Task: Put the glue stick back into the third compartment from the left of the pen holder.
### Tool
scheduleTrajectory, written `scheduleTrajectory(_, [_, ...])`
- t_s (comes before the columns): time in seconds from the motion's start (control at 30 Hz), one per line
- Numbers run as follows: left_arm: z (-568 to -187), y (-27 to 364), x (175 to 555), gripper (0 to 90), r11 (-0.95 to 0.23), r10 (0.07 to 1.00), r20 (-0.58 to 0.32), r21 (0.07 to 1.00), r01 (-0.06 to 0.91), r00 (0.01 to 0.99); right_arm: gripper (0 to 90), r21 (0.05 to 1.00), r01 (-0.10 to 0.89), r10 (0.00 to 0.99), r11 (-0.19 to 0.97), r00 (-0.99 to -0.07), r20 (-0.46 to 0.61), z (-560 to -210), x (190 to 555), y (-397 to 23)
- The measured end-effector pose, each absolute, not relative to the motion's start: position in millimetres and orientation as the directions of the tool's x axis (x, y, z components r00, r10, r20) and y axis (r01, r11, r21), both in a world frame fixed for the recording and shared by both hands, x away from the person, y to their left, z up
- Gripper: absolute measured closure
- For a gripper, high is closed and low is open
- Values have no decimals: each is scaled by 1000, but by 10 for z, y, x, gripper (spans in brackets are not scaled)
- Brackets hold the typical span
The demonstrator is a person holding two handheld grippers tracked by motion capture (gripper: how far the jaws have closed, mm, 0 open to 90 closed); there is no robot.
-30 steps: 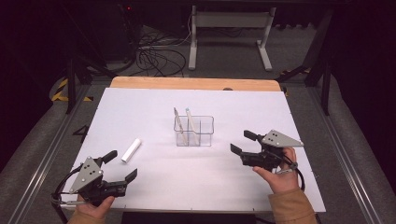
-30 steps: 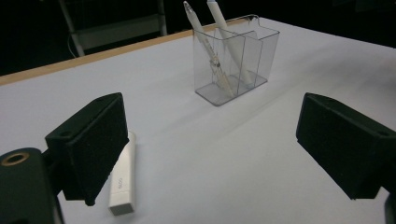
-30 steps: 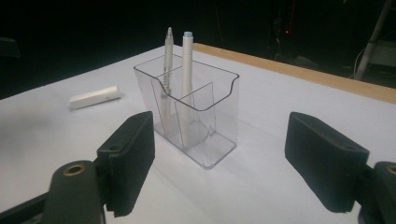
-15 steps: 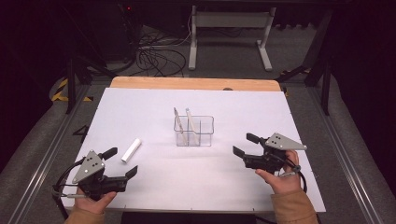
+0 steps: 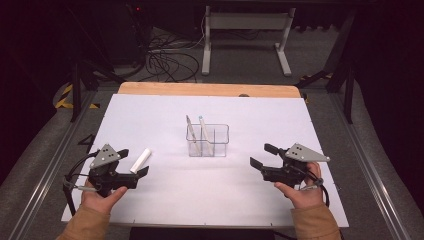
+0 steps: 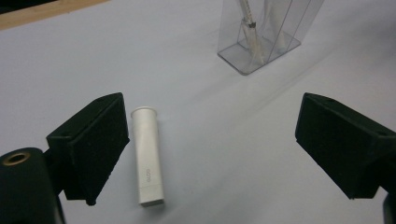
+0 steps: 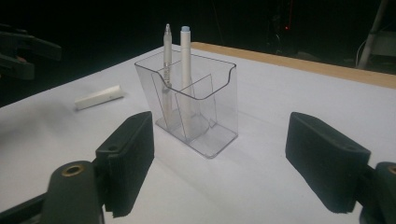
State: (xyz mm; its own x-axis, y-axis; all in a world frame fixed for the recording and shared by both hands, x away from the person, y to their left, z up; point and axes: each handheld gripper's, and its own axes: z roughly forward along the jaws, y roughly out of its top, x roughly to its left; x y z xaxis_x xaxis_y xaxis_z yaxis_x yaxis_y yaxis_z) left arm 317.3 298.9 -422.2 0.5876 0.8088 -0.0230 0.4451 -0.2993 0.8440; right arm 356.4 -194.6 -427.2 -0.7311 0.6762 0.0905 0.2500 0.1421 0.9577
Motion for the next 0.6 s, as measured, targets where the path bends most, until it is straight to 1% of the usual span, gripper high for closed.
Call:
scheduleTrajectory(0.23, [-4211,3001,3329,103,-311,815,-32,819,483,579,245,958,253,678,135,-729,97,-4269,3556,-1957])
scheduleTrajectory(0.43, [-4213,2972,3457,105,-342,827,-29,766,545,561,245,956,264,681,127,-724,109,-4273,3559,-1960])
scheduleTrajectory(0.53, [-4222,2969,3500,107,-348,832,-22,757,553,554,245,956,264,681,129,-724,108,-4276,3558,-1957])
scheduleTrajectory(0.6, [-4229,2963,3525,109,-363,836,0,750,553,549,245,956,265,681,129,-724,108,-4277,3558,-1956])
